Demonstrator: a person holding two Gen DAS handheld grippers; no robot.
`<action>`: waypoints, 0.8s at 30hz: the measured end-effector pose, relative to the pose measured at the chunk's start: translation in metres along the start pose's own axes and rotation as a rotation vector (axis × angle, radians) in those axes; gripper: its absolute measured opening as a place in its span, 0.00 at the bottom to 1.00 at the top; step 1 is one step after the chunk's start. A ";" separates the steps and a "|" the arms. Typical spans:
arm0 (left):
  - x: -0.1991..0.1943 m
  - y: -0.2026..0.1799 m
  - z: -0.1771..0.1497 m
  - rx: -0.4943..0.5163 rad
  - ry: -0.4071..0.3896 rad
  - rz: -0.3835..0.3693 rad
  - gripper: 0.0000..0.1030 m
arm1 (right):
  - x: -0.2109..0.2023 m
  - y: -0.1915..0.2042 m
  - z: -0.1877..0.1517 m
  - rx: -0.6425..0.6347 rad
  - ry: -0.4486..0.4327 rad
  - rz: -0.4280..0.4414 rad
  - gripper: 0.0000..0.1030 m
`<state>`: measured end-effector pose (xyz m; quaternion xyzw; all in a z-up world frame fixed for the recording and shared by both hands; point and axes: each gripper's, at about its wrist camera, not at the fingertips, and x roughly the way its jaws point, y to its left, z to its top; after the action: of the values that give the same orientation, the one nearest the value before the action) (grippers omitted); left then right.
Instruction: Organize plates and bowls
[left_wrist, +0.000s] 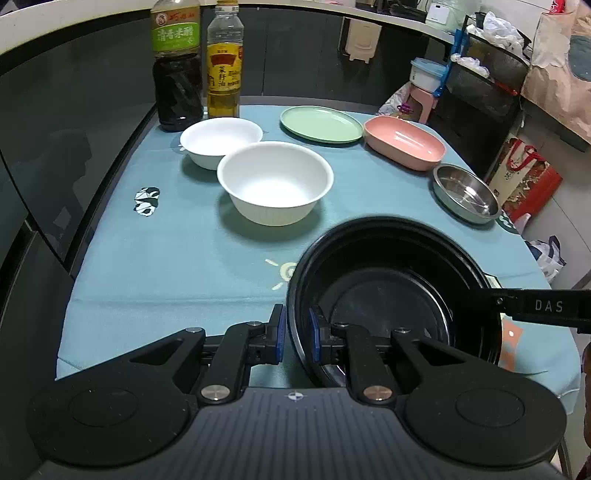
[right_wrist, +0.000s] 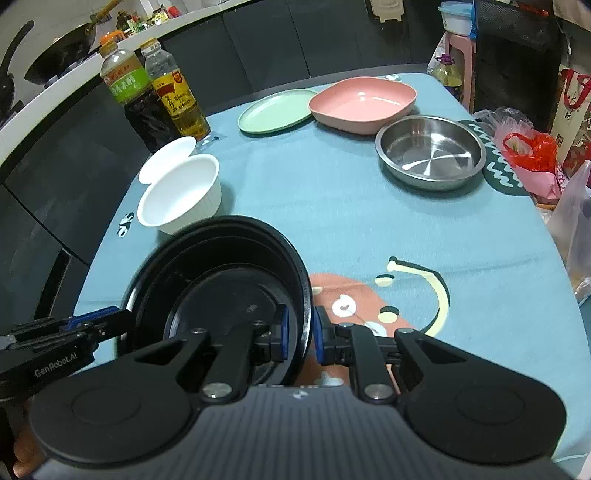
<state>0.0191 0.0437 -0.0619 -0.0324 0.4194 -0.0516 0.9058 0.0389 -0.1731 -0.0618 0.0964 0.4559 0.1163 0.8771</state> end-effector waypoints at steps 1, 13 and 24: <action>0.000 0.000 0.000 0.001 -0.003 0.013 0.11 | 0.001 0.000 0.000 -0.001 0.002 -0.004 0.06; -0.004 0.001 -0.001 0.001 -0.019 0.031 0.16 | -0.004 -0.007 0.003 0.008 -0.035 -0.035 0.13; -0.009 0.003 0.000 -0.018 -0.044 0.035 0.17 | -0.020 -0.008 0.005 -0.008 -0.146 -0.007 0.30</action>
<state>0.0136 0.0477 -0.0551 -0.0342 0.4002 -0.0312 0.9153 0.0326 -0.1865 -0.0461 0.0996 0.3905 0.1074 0.9089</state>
